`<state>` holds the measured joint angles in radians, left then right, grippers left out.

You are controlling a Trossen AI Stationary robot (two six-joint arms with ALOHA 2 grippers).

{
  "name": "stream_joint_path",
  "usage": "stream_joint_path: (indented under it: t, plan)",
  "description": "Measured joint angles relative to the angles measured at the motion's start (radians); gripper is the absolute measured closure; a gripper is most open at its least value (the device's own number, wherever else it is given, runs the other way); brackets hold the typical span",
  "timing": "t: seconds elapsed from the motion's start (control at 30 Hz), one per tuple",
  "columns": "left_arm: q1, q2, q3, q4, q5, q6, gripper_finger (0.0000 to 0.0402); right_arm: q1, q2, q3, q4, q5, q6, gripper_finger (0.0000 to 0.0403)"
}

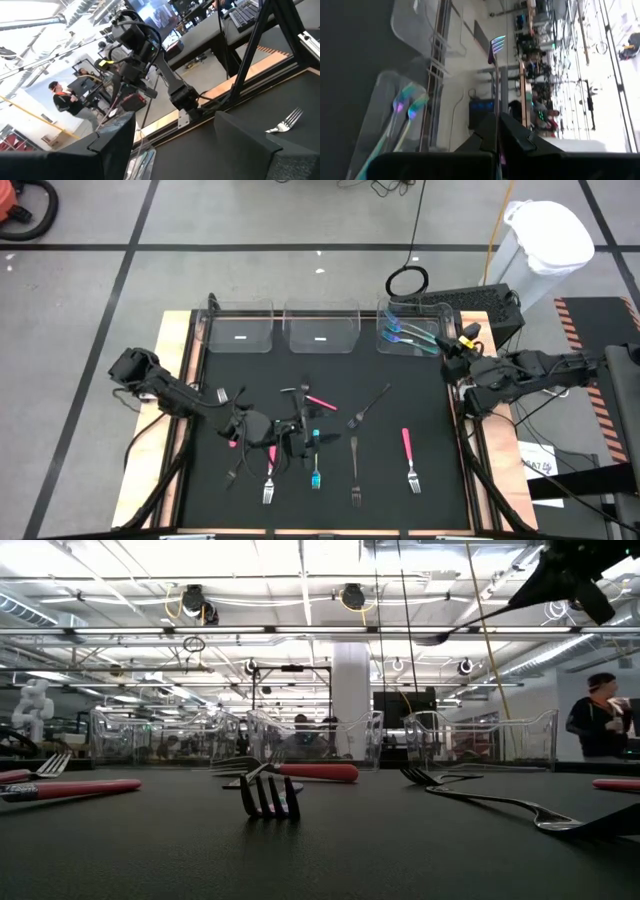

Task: Sort silverware by color (type)
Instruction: Put the blue fork into the right transparent bin

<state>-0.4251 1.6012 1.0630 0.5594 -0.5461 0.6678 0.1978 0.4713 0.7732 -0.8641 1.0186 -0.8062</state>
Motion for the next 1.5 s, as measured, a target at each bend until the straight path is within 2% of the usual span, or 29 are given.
stream_joint_path:
  t: [0.17, 0.47, 0.77, 0.97, 1.13, 1.3, 1.5]
  plan:
    - [0.002, 0.000, 0.000, 0.006, 0.001, 0.021, 0.0130, -0.082, 0.000, -0.004, 0.008, -0.076, -0.054, 0.0402]
    - [0.006, 0.000, 0.000, 0.019, 0.028, 0.023, 0.0130, -0.275, 0.004, -0.004, 0.153, -0.271, -0.264, 0.0402]
    - [0.005, 0.000, 0.000, 0.018, 0.029, 0.021, 0.0130, -0.482, 0.070, -0.004, 0.065, -0.415, -0.334, 0.0402]
    - [0.001, 0.000, 0.000, 0.016, 0.029, 0.018, 0.0130, -0.592, 0.139, -0.005, 0.081, -0.544, -0.368, 0.0402]
    - [-0.015, 0.000, 0.000, 0.002, 0.028, 0.018, 0.0130, -0.674, 0.222, -0.053, 0.125, -0.579, -0.402, 0.0401]
    - [-0.035, 0.000, 0.000, -0.007, 0.017, 0.018, 0.0130, -0.742, 0.280, -0.126, 0.241, -0.583, -0.483, 0.0401]
    - [-0.044, 0.000, 0.000, -0.021, 0.011, 0.018, 0.0130, -0.799, 0.314, -0.134, 0.344, -0.662, -0.542, 0.0399]
